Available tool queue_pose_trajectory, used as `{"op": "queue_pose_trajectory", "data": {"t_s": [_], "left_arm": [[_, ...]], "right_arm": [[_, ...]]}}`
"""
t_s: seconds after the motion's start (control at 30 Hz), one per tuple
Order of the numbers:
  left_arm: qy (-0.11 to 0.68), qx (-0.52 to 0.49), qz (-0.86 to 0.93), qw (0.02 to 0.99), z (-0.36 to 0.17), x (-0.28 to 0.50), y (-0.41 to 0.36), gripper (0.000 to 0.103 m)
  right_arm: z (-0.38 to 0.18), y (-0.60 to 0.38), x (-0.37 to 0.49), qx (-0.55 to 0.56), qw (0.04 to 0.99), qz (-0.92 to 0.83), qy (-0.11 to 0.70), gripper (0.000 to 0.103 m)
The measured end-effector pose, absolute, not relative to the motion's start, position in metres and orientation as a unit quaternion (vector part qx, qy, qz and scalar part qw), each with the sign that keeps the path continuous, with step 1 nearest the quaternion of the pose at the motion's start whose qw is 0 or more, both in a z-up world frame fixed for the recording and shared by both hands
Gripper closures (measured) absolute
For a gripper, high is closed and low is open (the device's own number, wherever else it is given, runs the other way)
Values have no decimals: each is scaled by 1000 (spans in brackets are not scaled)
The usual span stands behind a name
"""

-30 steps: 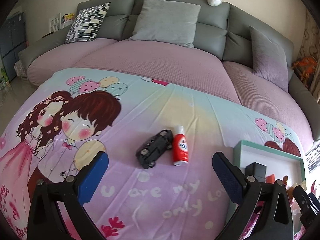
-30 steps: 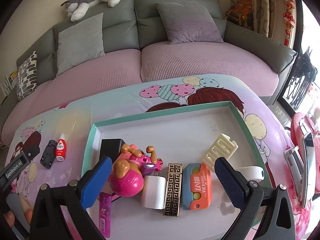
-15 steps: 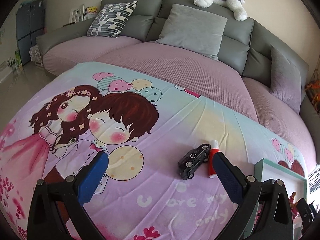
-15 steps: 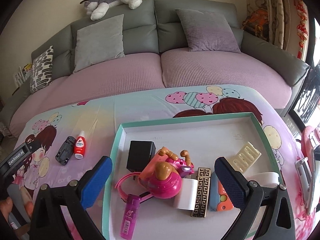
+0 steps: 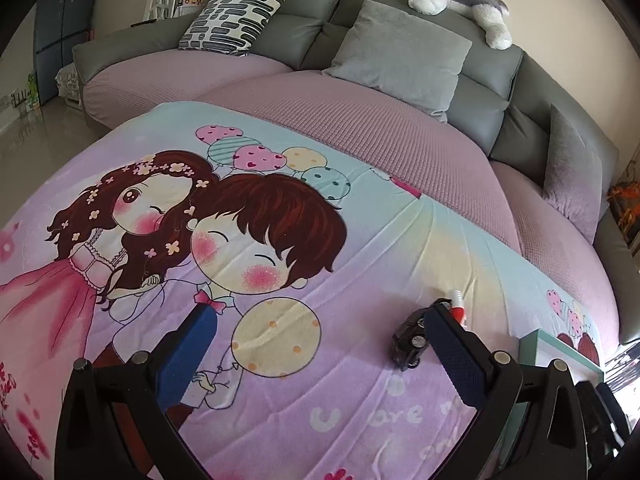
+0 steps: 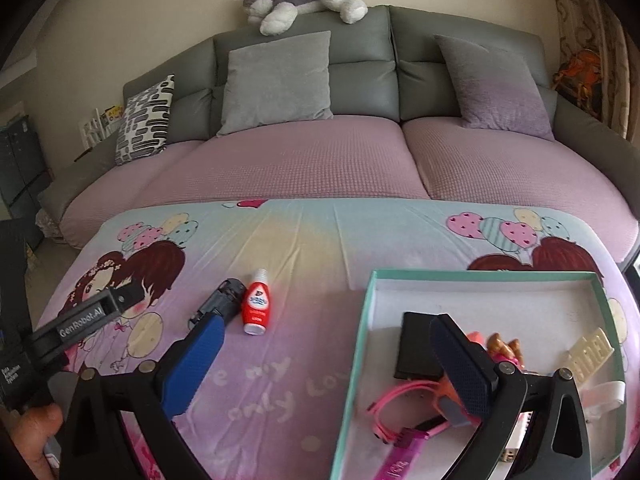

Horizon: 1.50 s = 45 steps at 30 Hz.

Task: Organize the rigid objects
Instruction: 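Withdraw both grippers from the tray toward the black toy car and red bottle, then grasp the red LION bottle with the right gripper while the left gripper grasps the black toy car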

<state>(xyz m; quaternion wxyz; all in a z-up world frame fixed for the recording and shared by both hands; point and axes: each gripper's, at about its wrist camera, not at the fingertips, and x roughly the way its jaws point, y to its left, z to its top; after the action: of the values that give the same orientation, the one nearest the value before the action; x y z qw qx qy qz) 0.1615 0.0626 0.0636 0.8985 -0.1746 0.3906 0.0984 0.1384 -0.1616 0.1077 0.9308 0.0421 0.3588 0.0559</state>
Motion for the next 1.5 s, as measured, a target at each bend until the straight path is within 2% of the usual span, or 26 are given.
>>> {"op": "queue_pose_trajectory", "data": {"t_s": [0.1, 0.17, 0.3, 0.43, 0.57, 0.63, 0.8, 0.93, 1.1, 1.17, 1.3, 1.37, 1.5], "left_arm": [[395, -185, 87, 896, 58, 166, 65, 0], [394, -192, 79, 895, 55, 169, 65, 0], [395, -179, 64, 899, 52, 173, 58, 0], [396, -172, 48, 901, 49, 179, 51, 3], [407, -178, 49, 895, 43, 182, 54, 3], [410, -193, 57, 890, 40, 182, 60, 3], [409, -199, 73, 887, 39, 179, 67, 3], [408, -208, 71, 886, 40, 178, 70, 3], [406, -215, 68, 885, 41, 178, 70, 3], [408, -215, 64, 885, 40, 179, 69, 3], [408, -214, 62, 885, 41, 180, 66, 3], [408, -213, 58, 886, 41, 181, 63, 3], [410, -202, 45, 888, 43, 184, 55, 3]], "right_arm": [[100, -150, 151, 47, 926, 68, 367, 5], [92, -144, 160, 53, 919, 75, 384, 15], [77, -137, 177, 70, 906, 92, 407, 19], [66, -130, 190, 64, 900, 98, 421, 30], [58, -127, 198, 57, 894, 100, 433, 34], [54, -124, 201, 55, 891, 106, 438, 40], [45, -114, 211, 56, 884, 122, 447, 41], [41, -104, 218, 40, 883, 128, 449, 51], [37, -102, 226, 42, 881, 128, 453, 52], [33, -102, 229, 46, 879, 124, 459, 58], [28, -103, 230, 48, 878, 123, 460, 60], [29, -103, 230, 50, 878, 125, 459, 65], [26, -103, 227, 46, 878, 124, 460, 69]]}}
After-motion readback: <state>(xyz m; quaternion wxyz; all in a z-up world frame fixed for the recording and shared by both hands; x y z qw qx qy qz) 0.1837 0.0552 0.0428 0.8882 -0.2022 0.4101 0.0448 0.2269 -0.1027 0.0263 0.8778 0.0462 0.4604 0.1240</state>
